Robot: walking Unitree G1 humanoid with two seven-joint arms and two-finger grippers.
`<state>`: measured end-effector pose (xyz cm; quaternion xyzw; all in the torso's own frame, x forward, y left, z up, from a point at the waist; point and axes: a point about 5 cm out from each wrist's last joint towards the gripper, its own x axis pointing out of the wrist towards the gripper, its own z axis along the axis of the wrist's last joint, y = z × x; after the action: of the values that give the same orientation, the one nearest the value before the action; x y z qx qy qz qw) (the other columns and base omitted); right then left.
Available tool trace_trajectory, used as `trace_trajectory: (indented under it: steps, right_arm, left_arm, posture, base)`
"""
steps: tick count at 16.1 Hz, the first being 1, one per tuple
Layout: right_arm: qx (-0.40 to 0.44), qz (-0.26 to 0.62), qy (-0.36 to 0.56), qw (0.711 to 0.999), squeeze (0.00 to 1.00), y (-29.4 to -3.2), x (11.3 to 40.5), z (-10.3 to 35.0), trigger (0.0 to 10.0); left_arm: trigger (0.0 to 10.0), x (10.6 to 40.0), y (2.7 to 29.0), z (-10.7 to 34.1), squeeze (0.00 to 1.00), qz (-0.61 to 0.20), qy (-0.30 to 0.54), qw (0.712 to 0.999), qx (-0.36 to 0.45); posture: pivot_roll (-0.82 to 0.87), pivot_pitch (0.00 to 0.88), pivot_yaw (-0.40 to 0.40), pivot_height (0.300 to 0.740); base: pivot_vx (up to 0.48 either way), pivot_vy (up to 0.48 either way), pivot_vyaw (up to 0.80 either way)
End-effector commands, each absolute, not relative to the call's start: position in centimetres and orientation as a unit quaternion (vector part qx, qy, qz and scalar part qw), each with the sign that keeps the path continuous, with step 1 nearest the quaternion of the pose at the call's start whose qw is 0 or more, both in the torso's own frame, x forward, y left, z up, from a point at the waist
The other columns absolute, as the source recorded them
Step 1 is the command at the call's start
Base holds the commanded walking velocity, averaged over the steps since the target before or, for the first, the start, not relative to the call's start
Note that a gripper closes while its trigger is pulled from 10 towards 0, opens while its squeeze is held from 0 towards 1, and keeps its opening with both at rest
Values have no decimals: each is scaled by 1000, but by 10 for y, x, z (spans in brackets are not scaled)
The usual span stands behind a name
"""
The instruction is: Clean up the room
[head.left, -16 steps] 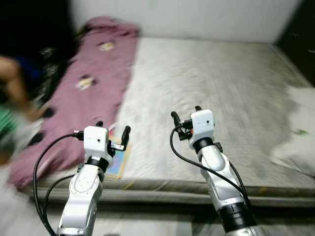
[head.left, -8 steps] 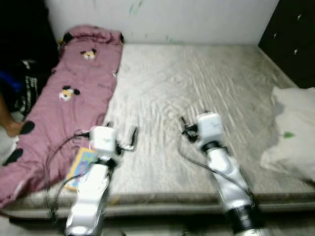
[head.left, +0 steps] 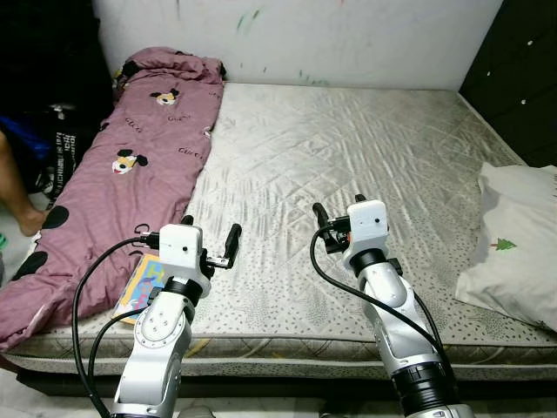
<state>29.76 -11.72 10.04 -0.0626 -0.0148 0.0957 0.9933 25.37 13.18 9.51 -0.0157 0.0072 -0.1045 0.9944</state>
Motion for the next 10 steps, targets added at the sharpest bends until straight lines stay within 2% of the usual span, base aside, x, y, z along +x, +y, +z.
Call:
trace_trajectory:
  steps: [1, 10]
  right_arm:
    - [-60, 92, -19, 994, 0, -117, 300, 104, 10000]
    - [-63, 90, -18, 994, 0, -117, 301, 104, 10000]
  left_arm:
    - [10000, 255, 132, 95, 0, -105, 9, 994, -13]
    - [10000, 255, 132, 96, 0, -104, 8, 994, -12]
  posture:
    - [73, 0, -32, 740]
    - [73, 0, -32, 740]
  base:
    - [0, -251, 0]
    - [0, -334, 0]
